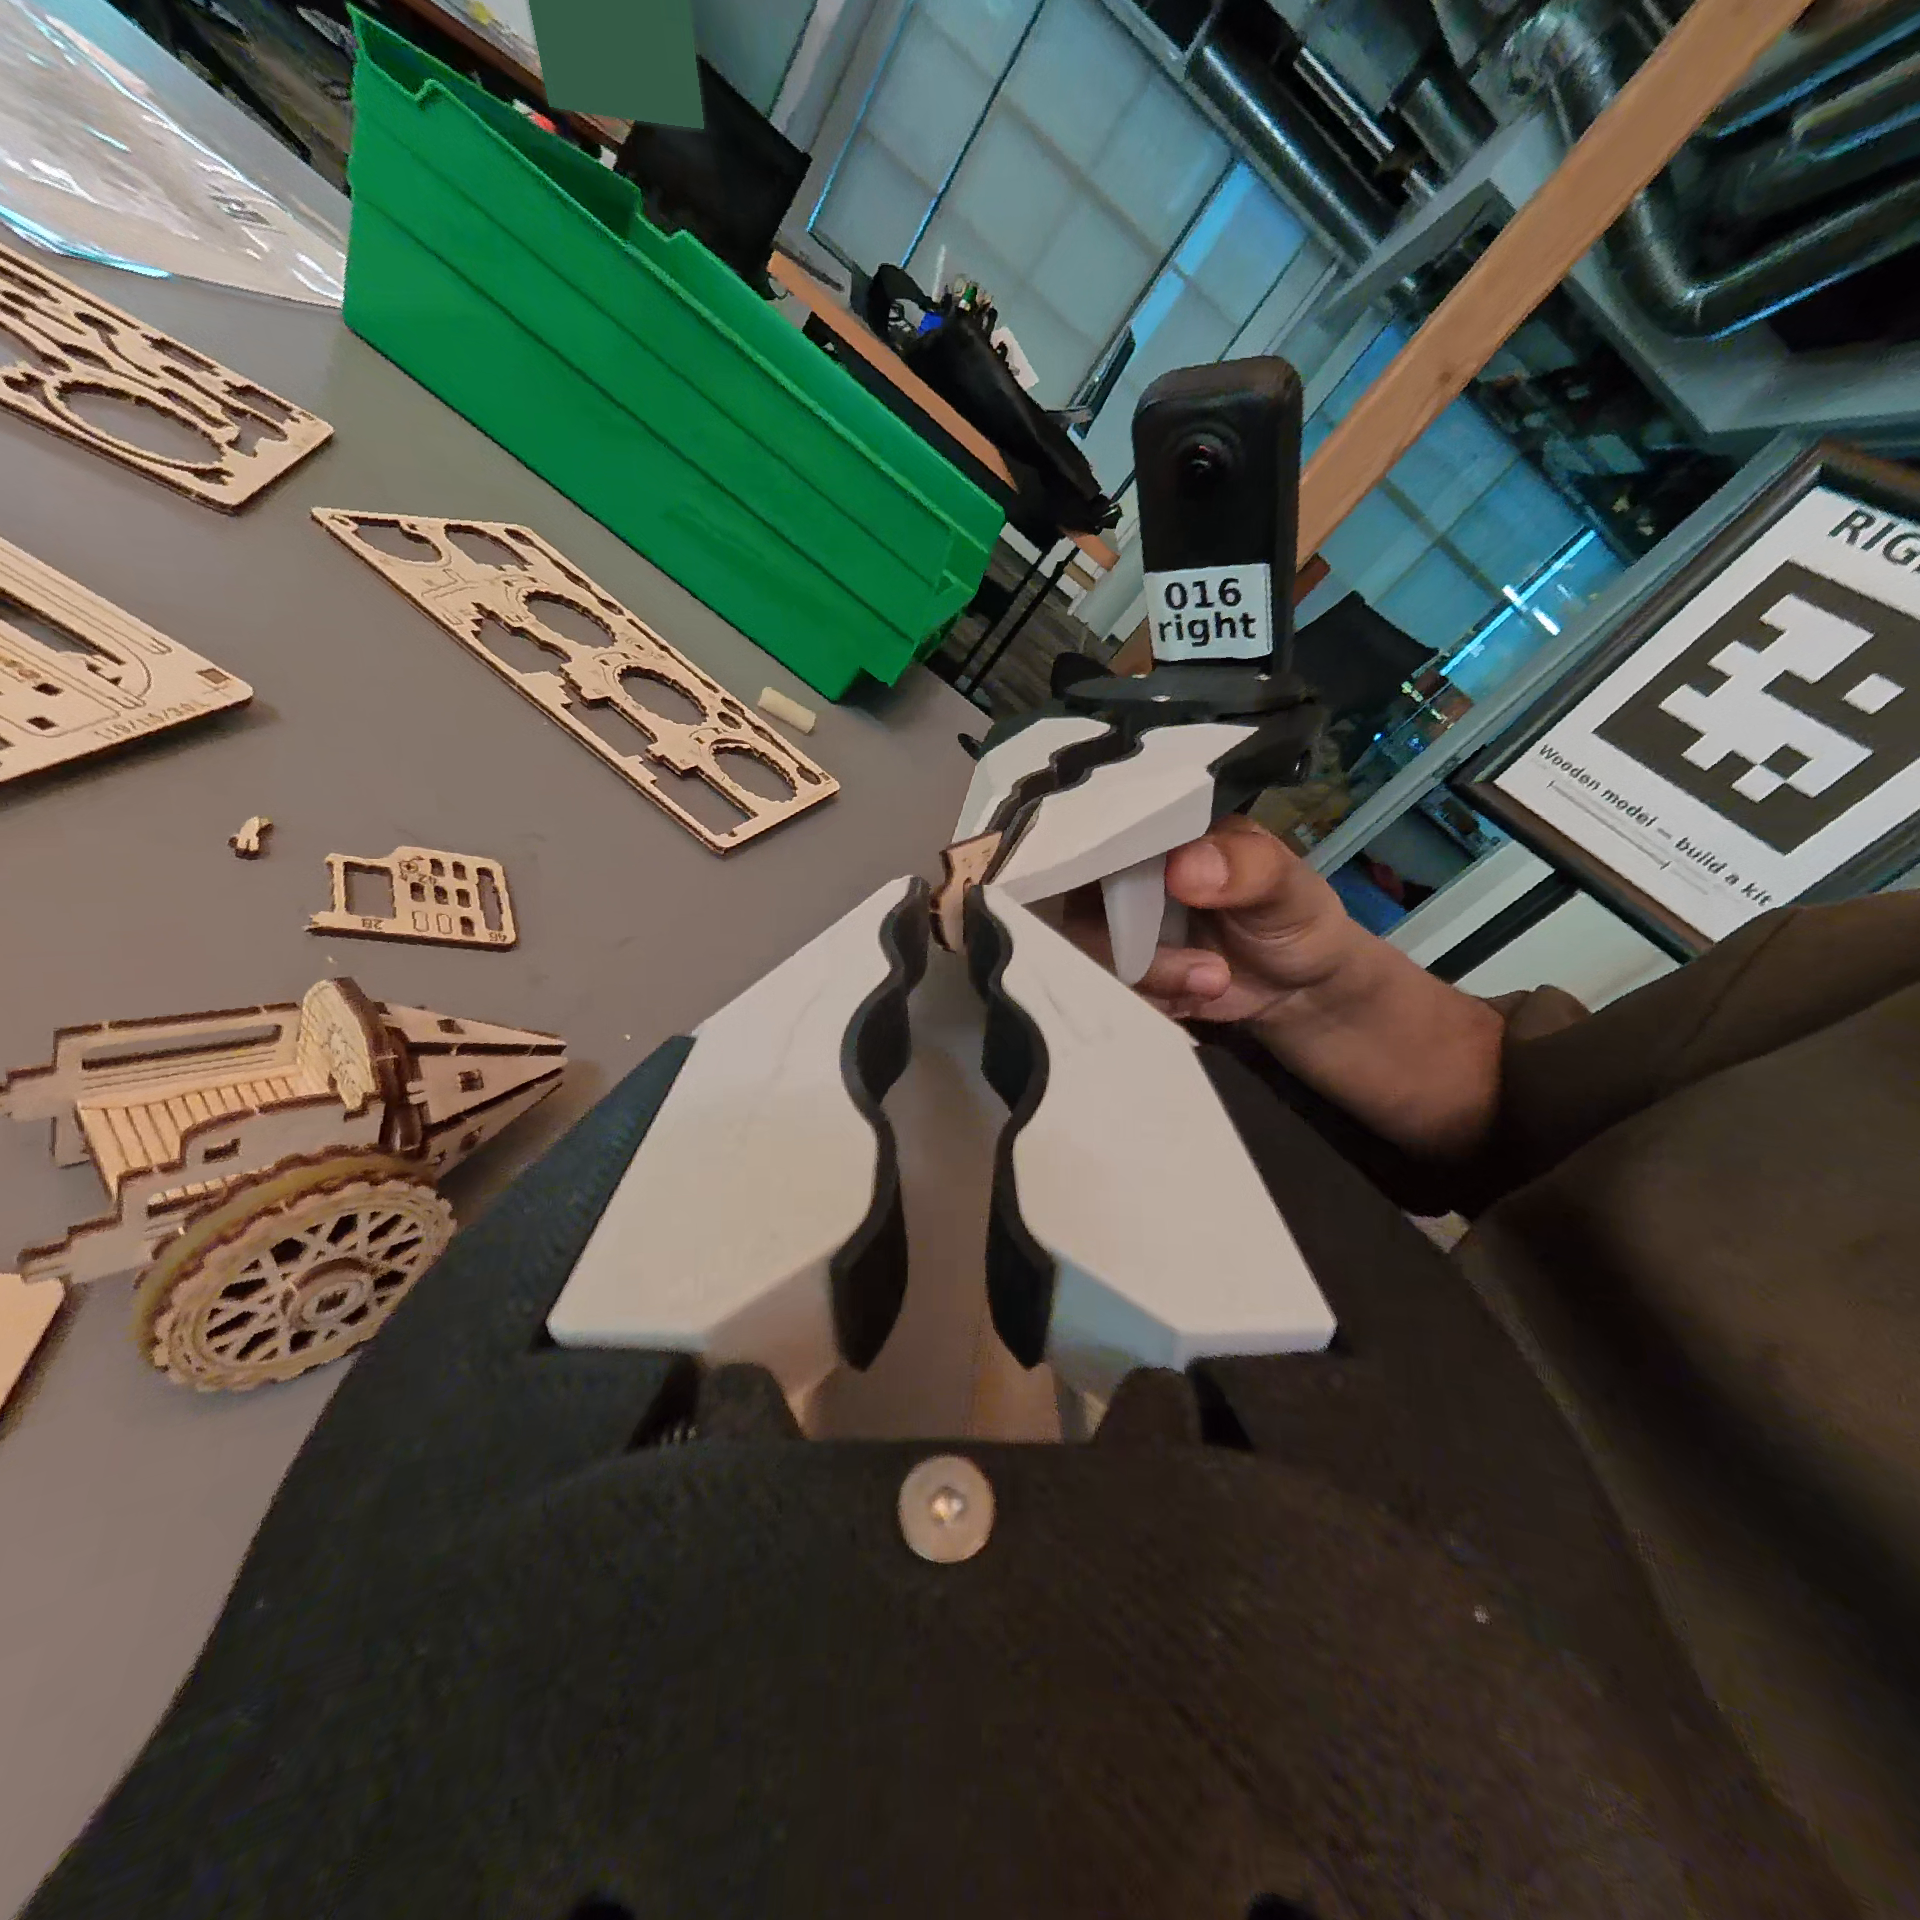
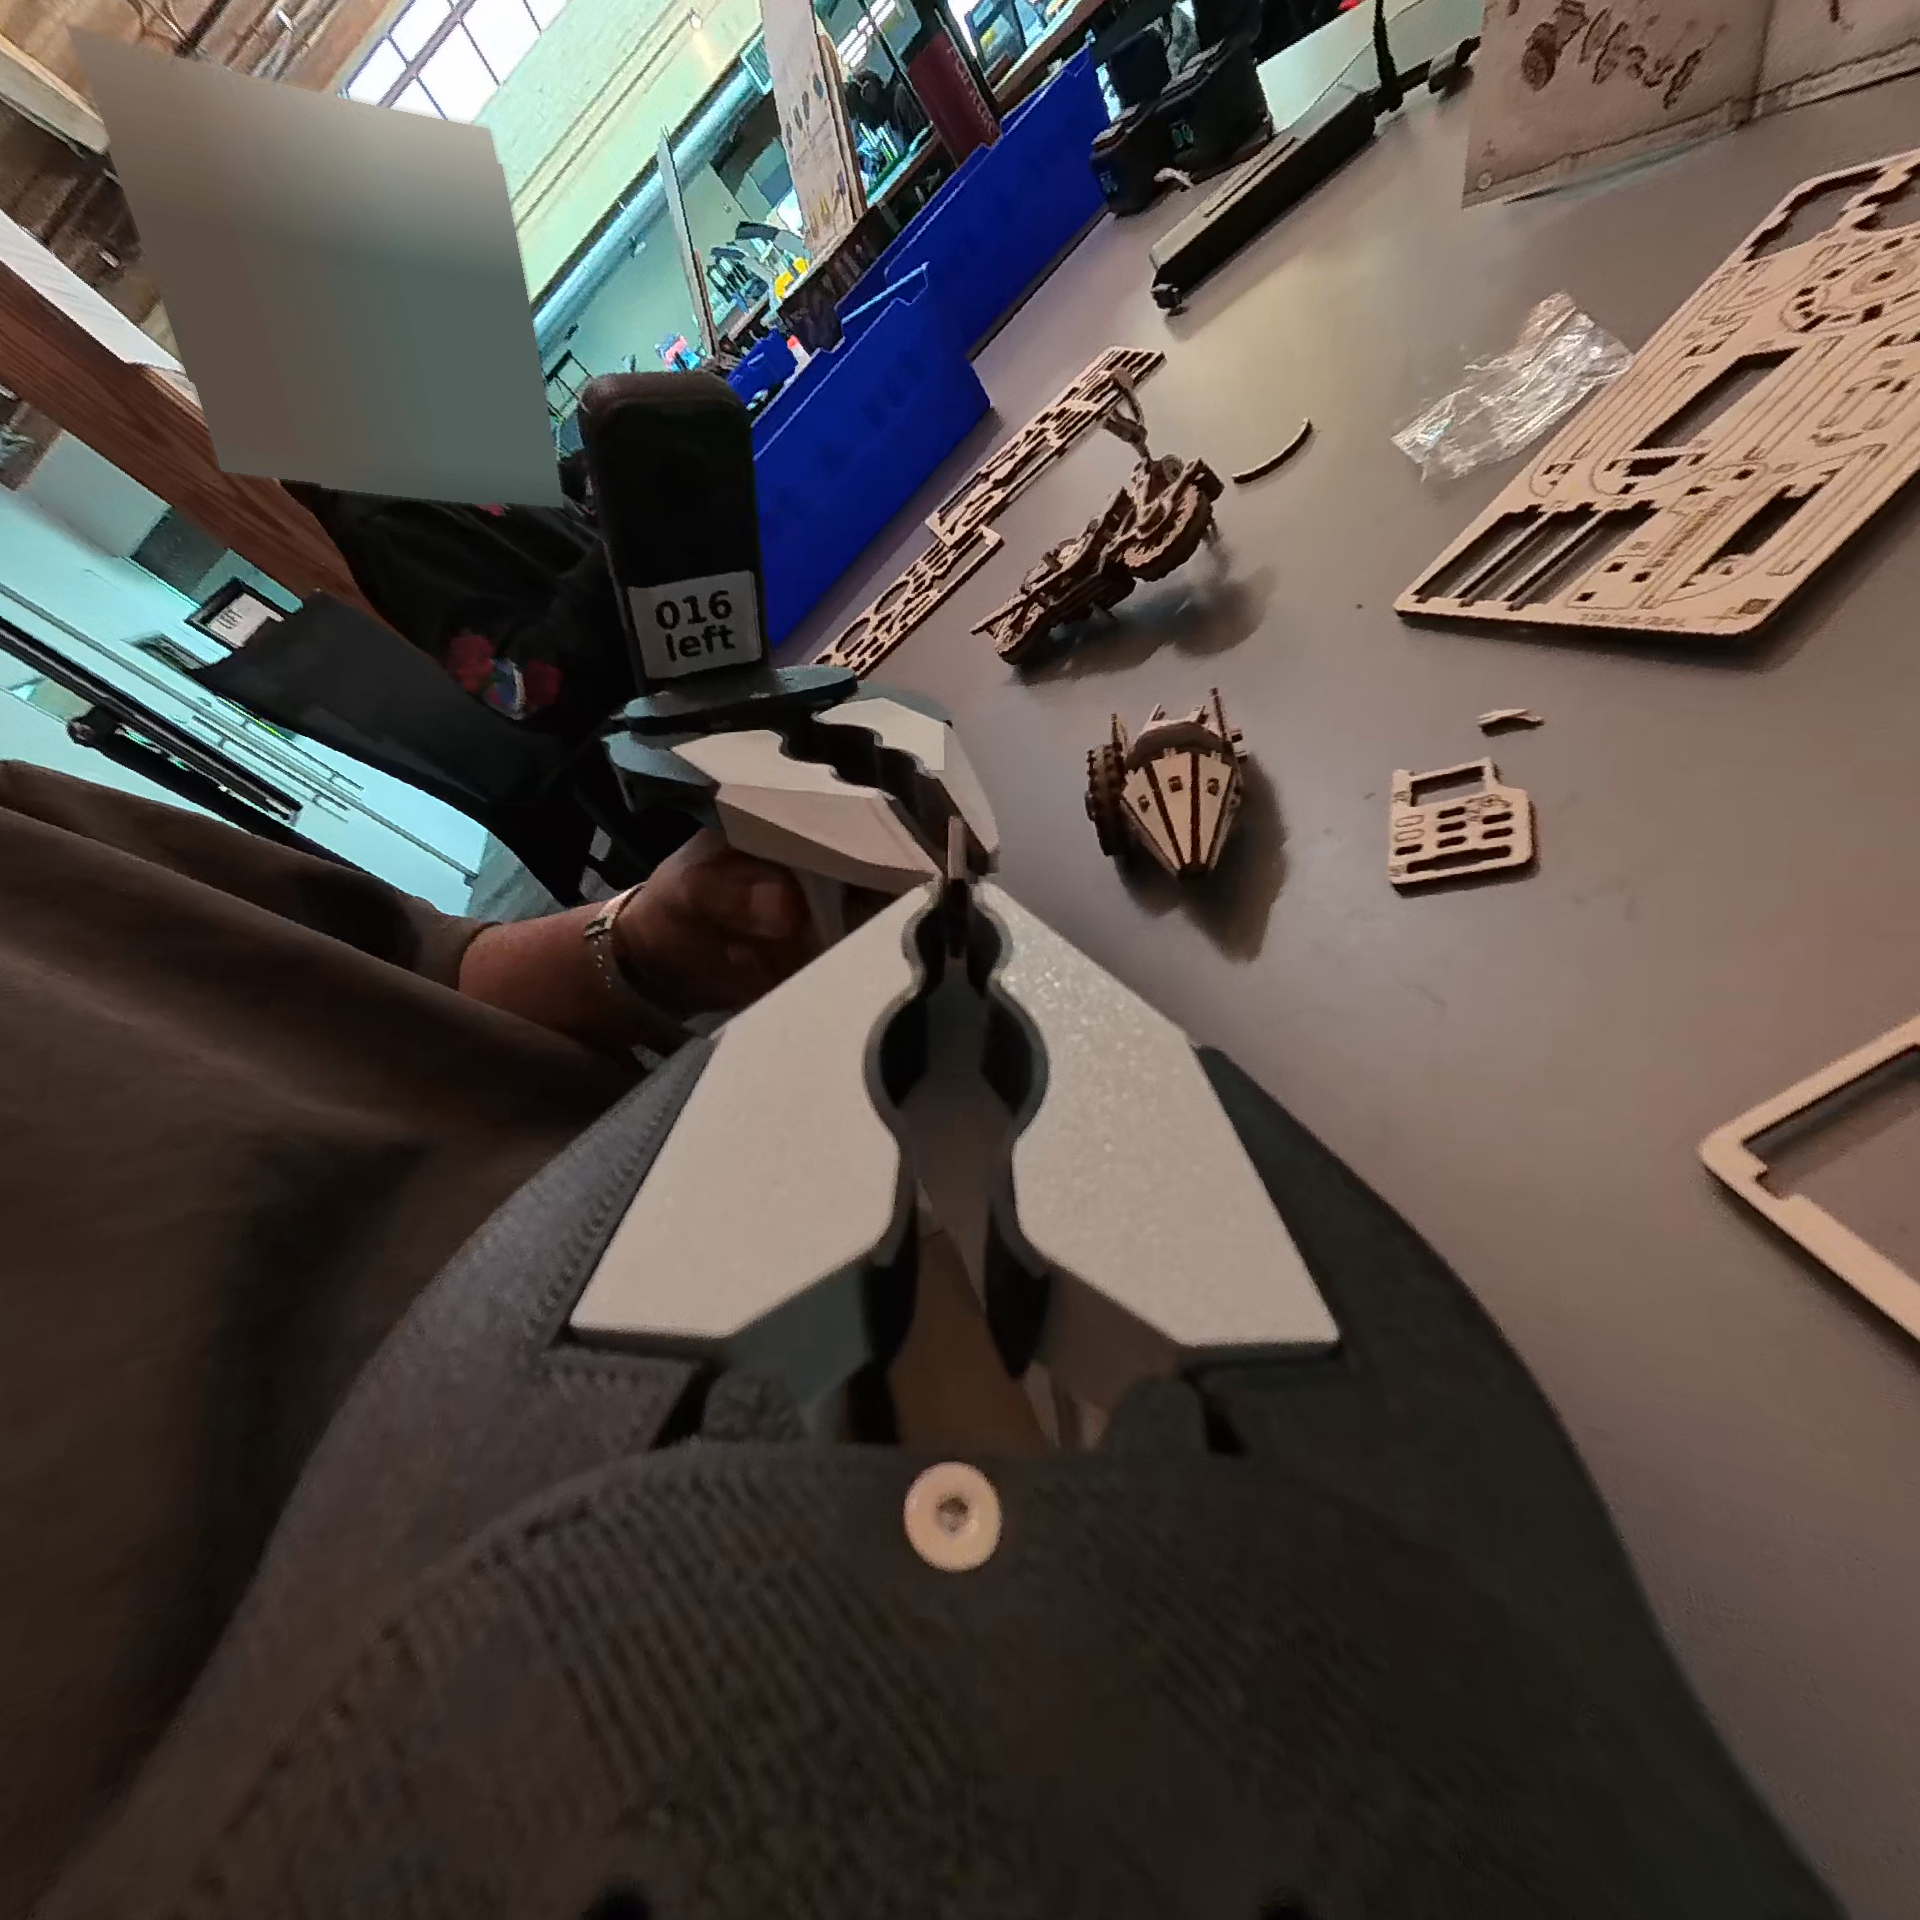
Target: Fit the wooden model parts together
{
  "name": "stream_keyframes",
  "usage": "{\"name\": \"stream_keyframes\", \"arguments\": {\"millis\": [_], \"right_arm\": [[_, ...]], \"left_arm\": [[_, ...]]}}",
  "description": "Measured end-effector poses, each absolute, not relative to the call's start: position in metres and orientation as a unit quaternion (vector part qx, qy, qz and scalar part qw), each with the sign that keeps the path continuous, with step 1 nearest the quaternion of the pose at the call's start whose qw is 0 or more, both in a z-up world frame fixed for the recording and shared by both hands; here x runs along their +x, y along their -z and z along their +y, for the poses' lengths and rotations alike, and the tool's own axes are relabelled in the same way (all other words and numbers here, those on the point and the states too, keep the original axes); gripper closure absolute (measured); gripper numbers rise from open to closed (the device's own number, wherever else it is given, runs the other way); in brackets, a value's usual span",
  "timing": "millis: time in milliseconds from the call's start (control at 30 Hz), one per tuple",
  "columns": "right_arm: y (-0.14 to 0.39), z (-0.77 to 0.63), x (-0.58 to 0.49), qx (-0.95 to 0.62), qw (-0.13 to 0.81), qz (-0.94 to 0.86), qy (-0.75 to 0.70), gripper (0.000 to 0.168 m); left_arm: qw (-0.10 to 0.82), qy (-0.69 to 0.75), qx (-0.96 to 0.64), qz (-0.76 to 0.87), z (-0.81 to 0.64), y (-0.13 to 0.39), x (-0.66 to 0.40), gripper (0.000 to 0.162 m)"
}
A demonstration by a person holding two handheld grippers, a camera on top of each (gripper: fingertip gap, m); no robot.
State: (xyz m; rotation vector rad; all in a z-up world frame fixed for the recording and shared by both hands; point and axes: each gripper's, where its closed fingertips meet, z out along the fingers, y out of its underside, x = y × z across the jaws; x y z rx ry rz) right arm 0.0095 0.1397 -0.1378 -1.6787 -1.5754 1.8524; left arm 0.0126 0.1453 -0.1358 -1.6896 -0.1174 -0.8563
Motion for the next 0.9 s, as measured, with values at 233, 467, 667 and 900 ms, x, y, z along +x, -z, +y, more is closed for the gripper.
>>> {"name": "stream_keyframes", "arguments": {"millis": [233,467,667,900], "right_arm": [[0.139,0.137,0.012,-0.547,0.118,-0.567,-0.604,0.167],[0.151,0.139,0.012,-0.52,0.192,-0.642,-0.53,0.167],[0.126,0.145,0.011,-0.538,0.135,-0.543,-0.631,0.167],[0.107,0.148,0.014,-0.53,0.013,-0.426,-0.733,0.168]], "left_arm": [[0.547,0.424,-0.718,-0.077,0.143,0.139,0.014,0.16],[0.529,0.403,-0.742,-0.084,0.145,0.151,0.015,0.159],[0.582,0.41,-0.698,-0.075,0.146,0.13,0.013,0.154],[0.592,0.431,-0.678,-0.064,0.145,0.122,0.013,0.147]]}}
